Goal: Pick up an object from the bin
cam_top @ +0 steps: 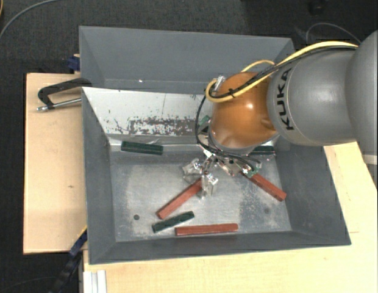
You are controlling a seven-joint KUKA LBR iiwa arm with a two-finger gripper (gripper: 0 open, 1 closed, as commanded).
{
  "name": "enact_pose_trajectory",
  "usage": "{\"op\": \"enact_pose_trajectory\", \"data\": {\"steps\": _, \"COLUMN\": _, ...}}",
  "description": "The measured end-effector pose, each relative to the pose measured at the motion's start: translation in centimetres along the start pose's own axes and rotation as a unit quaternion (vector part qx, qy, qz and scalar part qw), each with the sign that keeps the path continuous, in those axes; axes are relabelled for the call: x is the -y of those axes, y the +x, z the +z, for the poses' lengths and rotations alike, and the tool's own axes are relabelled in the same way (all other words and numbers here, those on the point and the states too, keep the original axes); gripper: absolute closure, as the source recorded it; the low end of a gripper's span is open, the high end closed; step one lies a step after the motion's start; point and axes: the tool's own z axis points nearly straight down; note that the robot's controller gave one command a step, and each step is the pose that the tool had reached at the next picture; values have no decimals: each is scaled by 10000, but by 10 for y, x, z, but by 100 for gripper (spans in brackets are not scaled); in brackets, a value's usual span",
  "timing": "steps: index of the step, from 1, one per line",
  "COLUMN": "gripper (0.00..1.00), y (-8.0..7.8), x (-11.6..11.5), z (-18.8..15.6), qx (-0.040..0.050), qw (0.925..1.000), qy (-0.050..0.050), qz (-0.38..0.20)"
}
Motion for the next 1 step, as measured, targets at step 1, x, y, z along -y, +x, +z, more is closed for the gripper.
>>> {"op": "enact_pose_trajectory", "data": {"steps": 1, "gripper": 100, "y": 6, "x": 2, "z": -133, "qx": 42, "qw": 9999, "qy": 34, "qz": 119}}
